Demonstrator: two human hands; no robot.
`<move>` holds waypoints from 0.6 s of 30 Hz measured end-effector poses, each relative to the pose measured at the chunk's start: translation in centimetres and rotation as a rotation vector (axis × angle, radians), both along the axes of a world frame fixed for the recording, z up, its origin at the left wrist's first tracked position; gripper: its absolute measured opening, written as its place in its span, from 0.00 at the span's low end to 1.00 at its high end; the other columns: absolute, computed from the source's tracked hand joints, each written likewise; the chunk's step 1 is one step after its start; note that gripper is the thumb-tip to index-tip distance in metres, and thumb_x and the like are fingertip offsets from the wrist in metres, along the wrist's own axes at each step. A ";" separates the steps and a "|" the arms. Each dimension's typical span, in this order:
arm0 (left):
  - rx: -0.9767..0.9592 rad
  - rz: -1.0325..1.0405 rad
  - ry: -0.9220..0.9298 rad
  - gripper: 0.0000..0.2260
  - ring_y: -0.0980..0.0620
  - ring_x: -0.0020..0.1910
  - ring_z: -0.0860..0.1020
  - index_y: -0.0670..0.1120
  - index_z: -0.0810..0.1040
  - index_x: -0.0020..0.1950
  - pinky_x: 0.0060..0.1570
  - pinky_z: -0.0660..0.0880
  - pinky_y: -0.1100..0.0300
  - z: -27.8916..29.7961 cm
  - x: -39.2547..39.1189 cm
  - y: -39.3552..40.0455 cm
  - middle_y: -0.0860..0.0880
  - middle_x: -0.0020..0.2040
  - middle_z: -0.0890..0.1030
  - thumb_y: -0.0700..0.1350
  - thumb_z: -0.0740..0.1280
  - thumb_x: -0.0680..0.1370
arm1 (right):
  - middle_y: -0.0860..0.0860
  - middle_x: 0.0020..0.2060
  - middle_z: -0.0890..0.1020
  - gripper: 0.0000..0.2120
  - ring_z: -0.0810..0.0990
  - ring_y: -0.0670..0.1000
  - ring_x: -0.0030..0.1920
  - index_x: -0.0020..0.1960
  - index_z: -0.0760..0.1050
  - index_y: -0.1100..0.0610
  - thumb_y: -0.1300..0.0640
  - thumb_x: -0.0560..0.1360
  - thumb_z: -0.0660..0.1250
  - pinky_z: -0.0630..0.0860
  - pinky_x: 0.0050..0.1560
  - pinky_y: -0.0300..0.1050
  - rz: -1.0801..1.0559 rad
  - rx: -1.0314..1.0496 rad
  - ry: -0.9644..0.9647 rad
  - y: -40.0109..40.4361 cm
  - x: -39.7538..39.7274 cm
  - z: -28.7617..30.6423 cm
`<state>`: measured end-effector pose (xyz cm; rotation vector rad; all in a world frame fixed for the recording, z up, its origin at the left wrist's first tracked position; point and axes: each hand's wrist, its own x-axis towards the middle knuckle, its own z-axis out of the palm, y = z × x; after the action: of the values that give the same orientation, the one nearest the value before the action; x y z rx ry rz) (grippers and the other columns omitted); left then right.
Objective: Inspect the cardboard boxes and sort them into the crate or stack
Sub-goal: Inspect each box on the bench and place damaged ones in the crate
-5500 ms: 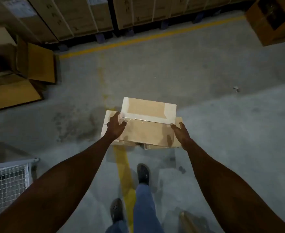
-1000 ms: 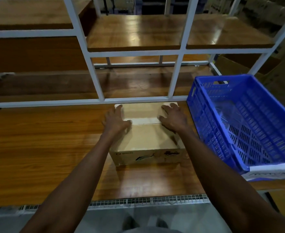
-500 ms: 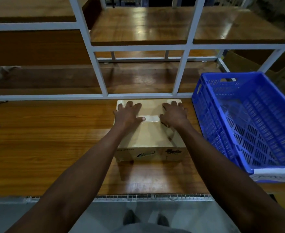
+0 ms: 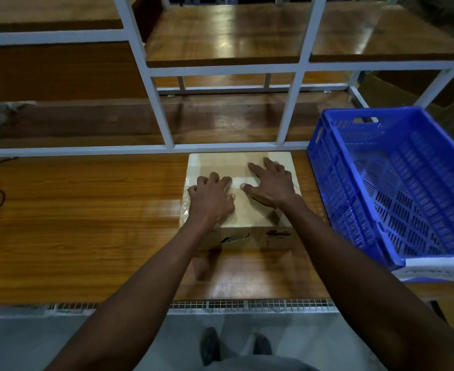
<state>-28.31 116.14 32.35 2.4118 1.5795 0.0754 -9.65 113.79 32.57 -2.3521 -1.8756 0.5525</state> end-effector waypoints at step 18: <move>-0.082 -0.033 0.059 0.27 0.39 0.72 0.63 0.57 0.64 0.77 0.69 0.62 0.40 0.9 -2.2 -5.0 0.46 0.73 0.66 0.62 0.63 0.79 | 0.57 0.79 0.67 0.23 0.63 0.59 0.79 0.77 0.72 0.51 0.48 0.83 0.64 0.62 0.76 0.54 -0.108 0.133 0.044 -6.1 -2.9 -0.5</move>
<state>-30.54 111.10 33.26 2.3964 1.5355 -0.0667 -12.58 107.70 32.06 -2.3198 -1.6992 0.4505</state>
